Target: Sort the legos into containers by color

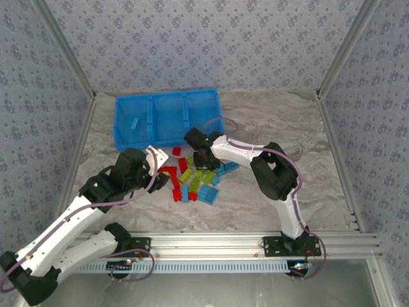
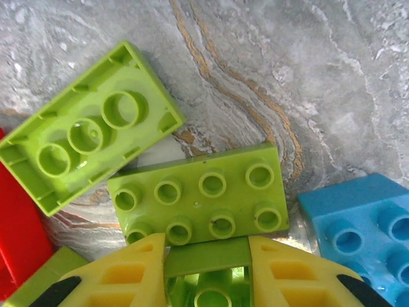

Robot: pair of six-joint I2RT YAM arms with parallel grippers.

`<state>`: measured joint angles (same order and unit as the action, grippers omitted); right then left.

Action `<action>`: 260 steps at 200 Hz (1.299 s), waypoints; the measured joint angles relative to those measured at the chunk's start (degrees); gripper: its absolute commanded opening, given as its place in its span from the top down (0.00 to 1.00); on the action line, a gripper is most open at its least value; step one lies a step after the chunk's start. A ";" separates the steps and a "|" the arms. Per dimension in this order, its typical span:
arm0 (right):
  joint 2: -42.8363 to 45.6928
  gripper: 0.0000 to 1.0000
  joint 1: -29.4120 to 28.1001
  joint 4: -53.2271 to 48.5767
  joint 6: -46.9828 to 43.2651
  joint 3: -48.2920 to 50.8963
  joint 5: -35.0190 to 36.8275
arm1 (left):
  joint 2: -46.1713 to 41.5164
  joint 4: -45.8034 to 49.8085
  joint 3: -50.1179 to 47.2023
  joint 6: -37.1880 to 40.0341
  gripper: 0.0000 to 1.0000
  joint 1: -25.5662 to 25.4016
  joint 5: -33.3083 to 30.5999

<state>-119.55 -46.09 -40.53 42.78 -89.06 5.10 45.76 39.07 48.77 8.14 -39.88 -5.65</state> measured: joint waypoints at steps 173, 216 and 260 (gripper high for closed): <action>-10.51 0.59 9.27 4.57 -15.65 -31.89 12.90 | -0.02 0.13 -1.36 -0.02 0.38 0.00 -3.04; -15.47 0.42 9.20 -1.33 -19.89 -40.87 11.96 | 0.11 -0.09 -1.86 -0.72 0.38 0.00 -4.57; -7.87 0.42 9.20 -5.11 -22.01 -40.50 9.31 | 5.05 -1.60 -0.48 -13.42 0.44 0.90 -8.11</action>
<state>-127.42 -36.88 -45.65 20.78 -129.56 14.41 50.81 37.47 48.29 -5.28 -38.98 -13.76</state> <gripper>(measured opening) 0.575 0.575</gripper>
